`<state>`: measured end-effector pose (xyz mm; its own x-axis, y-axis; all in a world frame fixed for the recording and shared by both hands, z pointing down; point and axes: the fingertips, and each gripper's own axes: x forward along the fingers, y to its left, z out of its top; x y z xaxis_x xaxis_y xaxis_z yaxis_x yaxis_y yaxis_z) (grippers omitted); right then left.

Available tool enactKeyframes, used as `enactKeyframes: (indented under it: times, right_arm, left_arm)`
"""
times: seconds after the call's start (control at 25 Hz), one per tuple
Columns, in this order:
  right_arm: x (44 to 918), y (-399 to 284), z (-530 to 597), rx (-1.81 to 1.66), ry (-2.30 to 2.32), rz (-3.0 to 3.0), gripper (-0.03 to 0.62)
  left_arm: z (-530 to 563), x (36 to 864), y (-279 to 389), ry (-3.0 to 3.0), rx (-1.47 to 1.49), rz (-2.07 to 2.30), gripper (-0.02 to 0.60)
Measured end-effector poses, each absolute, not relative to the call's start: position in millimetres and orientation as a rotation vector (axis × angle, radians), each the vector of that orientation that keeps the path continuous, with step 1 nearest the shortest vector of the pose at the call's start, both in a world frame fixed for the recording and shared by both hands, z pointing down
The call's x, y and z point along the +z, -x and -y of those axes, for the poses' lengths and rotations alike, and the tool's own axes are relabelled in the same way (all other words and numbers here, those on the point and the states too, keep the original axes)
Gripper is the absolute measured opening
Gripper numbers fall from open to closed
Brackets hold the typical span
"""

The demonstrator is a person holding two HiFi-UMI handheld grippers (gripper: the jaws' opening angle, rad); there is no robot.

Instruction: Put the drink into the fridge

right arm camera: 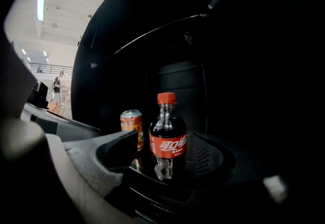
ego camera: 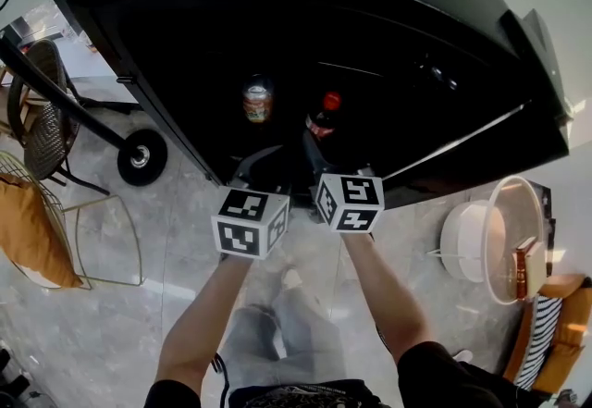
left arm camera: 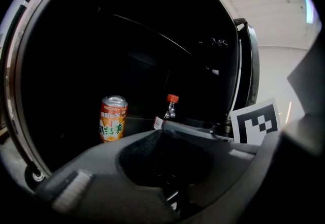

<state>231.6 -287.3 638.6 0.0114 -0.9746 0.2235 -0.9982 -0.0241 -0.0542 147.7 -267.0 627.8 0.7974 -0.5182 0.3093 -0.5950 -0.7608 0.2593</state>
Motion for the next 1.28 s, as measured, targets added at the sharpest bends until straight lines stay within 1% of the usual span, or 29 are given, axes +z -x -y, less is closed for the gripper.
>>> enactKeyframes:
  times: [0.36, 0.64, 1.08, 1.28]
  right_arm:
    - [584.7, -208.7, 247.0, 0.34, -2.093, 2.089, 0.316]
    - [518.4, -175.8, 207.4, 0.367, -2.012, 2.144, 0.283]
    - [392.2, -142.1, 152.1, 0.287, -1.961, 2.194, 0.095]
    - [357.2, -121.7, 128.1, 0.287, -1.89, 2.213, 0.054]
  left_arm:
    - [238.7, 573.1, -134.0, -2.64, 0.364, 0.856, 0.005]
    - [205.4, 510.8, -116.9, -2.64, 0.386, 0.875, 0.005]
    - [163.5, 398.4, -86.8, -2.658, 0.35, 0.942, 0.005]
    - [144.8, 364.0, -74.8, -2.666, 0.347, 0.974, 0.005]
